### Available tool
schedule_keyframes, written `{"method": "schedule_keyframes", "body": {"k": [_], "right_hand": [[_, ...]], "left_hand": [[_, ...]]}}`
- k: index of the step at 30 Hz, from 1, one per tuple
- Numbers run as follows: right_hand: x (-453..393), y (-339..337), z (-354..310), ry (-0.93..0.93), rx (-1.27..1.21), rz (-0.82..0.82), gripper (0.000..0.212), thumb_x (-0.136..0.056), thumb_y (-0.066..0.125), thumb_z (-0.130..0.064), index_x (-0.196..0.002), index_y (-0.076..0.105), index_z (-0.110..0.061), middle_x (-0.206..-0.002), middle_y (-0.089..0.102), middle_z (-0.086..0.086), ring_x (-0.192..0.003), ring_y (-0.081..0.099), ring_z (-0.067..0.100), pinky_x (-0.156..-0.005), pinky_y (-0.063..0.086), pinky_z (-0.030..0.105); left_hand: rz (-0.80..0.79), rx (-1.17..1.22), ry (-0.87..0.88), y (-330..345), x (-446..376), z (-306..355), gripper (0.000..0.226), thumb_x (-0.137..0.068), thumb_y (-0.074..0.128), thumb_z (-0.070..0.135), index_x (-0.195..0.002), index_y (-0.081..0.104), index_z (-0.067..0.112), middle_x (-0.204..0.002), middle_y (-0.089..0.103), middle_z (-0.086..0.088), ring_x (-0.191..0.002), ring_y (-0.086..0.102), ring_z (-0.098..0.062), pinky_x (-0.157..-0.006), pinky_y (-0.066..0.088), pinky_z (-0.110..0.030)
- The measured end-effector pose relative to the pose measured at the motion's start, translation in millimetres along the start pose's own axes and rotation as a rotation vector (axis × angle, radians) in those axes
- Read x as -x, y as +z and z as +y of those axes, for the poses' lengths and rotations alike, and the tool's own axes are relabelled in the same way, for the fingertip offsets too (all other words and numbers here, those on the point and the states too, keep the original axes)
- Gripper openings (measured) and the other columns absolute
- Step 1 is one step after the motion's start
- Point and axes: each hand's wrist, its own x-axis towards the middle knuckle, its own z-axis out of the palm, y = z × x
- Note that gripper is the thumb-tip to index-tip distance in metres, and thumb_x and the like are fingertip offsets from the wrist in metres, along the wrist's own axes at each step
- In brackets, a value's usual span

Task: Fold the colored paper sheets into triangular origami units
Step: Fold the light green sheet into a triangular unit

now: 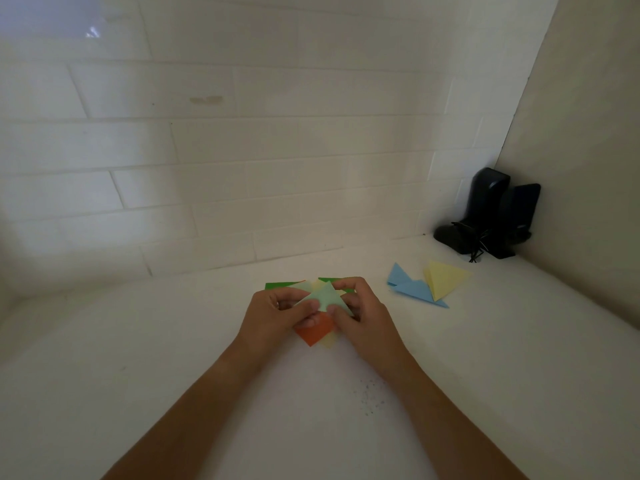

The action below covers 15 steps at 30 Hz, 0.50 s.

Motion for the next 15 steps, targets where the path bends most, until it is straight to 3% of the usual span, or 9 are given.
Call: {"method": "schedule_keyframes", "body": {"k": [4, 8, 12, 15], "right_hand": [[-0.1, -1.0, -1.8, 0.041, -0.022, 0.072, 0.02, -0.1, 0.062, -0.011, -0.114, 0.058, -0.024, -0.081, 0.075, -0.003, -0.072, 0.07, 0.01, -0.067, 0.054, 0.025], [-0.8, -0.3, 0.8, 0.049, 0.0, 0.102, 0.019, -0.098, 0.062, -0.01, -0.11, 0.059, -0.025, -0.074, 0.073, -0.004, -0.069, 0.069, 0.015, -0.07, 0.058, 0.036], [-0.3, 0.1, 0.4, 0.035, 0.02, 0.094, 0.017, -0.098, 0.062, -0.009, -0.108, 0.059, -0.022, -0.072, 0.073, -0.003, -0.067, 0.069, 0.012, -0.067, 0.056, 0.028], [-0.4, 0.3, 0.3, 0.024, 0.044, 0.093, 0.017, -0.099, 0.061, -0.009, -0.109, 0.059, -0.022, -0.075, 0.074, -0.001, -0.067, 0.07, 0.011, -0.066, 0.055, 0.026]], "left_hand": [[0.018, -0.104, 0.054, -2.7, -5.8, -5.7, 0.014, -0.091, 0.077, 0.012, -0.105, 0.078, 0.01, -0.093, 0.08, -0.004, -0.081, 0.076, -0.017, -0.084, 0.061, -0.032], [-0.091, -0.228, 0.131, -4.3, -4.6, -6.4, 0.038, -0.088, 0.078, 0.003, -0.121, 0.07, 0.02, -0.12, 0.07, 0.003, -0.1, 0.074, -0.012, -0.085, 0.058, -0.023], [-0.059, -0.235, 0.139, -5.3, -5.3, -6.9, 0.032, -0.088, 0.079, 0.005, -0.115, 0.072, 0.02, -0.111, 0.074, 0.002, -0.094, 0.076, -0.014, -0.083, 0.059, -0.026], [-0.031, -0.276, 0.141, -2.0, -5.2, -6.8, 0.025, -0.093, 0.076, 0.016, -0.116, 0.069, 0.021, -0.086, 0.078, -0.005, -0.077, 0.076, -0.017, -0.08, 0.061, -0.031]]}}
